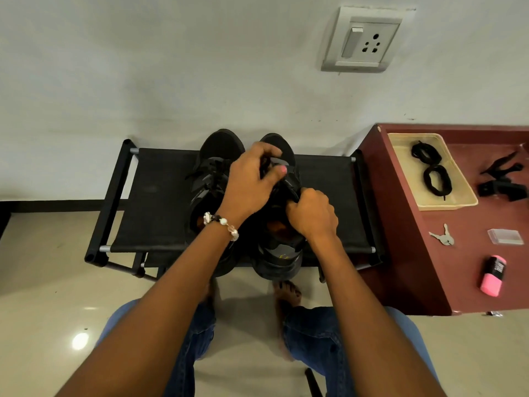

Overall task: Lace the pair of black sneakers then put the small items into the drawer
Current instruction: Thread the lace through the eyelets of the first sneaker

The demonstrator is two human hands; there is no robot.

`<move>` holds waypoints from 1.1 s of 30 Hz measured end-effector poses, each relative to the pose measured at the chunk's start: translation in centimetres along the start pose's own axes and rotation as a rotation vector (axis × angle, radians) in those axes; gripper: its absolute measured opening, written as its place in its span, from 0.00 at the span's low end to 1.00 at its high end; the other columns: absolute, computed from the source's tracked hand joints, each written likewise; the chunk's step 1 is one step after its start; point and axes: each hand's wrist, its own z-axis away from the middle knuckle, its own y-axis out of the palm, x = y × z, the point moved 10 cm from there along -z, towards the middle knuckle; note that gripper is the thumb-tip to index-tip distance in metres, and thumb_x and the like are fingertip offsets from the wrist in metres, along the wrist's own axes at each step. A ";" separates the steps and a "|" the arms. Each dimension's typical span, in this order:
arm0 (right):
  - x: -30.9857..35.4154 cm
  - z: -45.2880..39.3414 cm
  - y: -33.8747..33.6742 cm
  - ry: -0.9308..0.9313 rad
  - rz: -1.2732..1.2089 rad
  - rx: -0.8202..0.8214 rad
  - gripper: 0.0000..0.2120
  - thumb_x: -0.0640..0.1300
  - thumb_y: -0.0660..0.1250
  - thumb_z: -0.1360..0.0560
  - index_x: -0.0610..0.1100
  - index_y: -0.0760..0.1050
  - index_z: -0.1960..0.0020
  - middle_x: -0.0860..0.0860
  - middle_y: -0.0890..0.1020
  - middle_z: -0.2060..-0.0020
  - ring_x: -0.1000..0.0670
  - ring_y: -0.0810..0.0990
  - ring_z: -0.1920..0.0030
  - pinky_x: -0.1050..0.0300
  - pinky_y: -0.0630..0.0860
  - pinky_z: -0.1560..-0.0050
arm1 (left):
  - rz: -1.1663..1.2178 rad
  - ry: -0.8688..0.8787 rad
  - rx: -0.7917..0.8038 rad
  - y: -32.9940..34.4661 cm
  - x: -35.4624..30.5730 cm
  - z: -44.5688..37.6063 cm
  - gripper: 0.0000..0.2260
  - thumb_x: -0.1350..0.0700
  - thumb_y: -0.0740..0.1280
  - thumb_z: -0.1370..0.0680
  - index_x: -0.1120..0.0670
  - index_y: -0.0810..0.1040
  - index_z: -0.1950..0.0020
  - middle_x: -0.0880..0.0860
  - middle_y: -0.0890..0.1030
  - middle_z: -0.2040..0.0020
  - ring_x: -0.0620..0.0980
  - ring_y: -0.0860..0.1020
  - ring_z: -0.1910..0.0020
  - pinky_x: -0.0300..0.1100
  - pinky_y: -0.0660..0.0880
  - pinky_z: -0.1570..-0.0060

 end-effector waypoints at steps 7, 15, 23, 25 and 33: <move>0.0 -0.1 0.1 0.000 -0.022 0.006 0.14 0.50 0.62 0.24 0.41 0.75 0.47 0.42 0.77 0.50 0.37 0.78 0.52 0.46 0.77 0.53 | -0.789 0.153 0.133 2.8 -1.0 1.1 0.10 0.54 0.65 0.21 0.55 0.82 0.44 0.56 0.74 0.44 0.56 0.75 0.49 0.48 0.76 0.53; 0.1 -0.1 0.1 -0.012 -0.014 0.007 0.13 0.49 0.62 0.24 0.40 0.76 0.47 0.42 0.77 0.50 0.37 0.78 0.52 0.47 0.77 0.54 | -0.968 0.371 0.046 3.7 -2.3 1.6 0.11 0.60 0.80 0.37 0.59 0.79 0.66 0.56 0.78 0.67 0.52 0.73 0.79 0.37 0.62 0.78; -0.1 -0.3 -0.1 -0.011 -0.019 0.020 0.13 0.48 0.61 0.25 0.40 0.76 0.48 0.42 0.77 0.51 0.37 0.77 0.54 0.49 0.74 0.57 | -0.181 -0.274 -0.002 -1.5 2.1 0.2 0.11 0.60 0.59 0.21 0.65 0.74 0.59 0.54 0.78 0.63 0.48 0.80 0.70 0.42 0.79 0.66; 0.1 -0.2 -0.1 -0.027 -0.015 0.023 0.12 0.49 0.61 0.25 0.40 0.75 0.50 0.42 0.77 0.51 0.39 0.75 0.56 0.50 0.73 0.58 | -0.009 -0.350 -0.075 -3.3 3.6 0.5 0.10 0.60 0.60 0.19 0.65 0.76 0.55 0.56 0.80 0.62 0.49 0.82 0.68 0.45 0.82 0.65; 2.5 0.4 -1.8 -0.190 0.091 -0.067 0.23 0.52 0.68 0.25 0.46 0.71 0.33 0.43 0.75 0.44 0.38 0.77 0.46 0.46 0.76 0.51 | -0.772 -0.049 0.012 -2.5 -1.6 0.5 0.13 0.52 0.63 0.20 0.54 0.78 0.38 0.54 0.72 0.33 0.57 0.72 0.37 0.53 0.70 0.39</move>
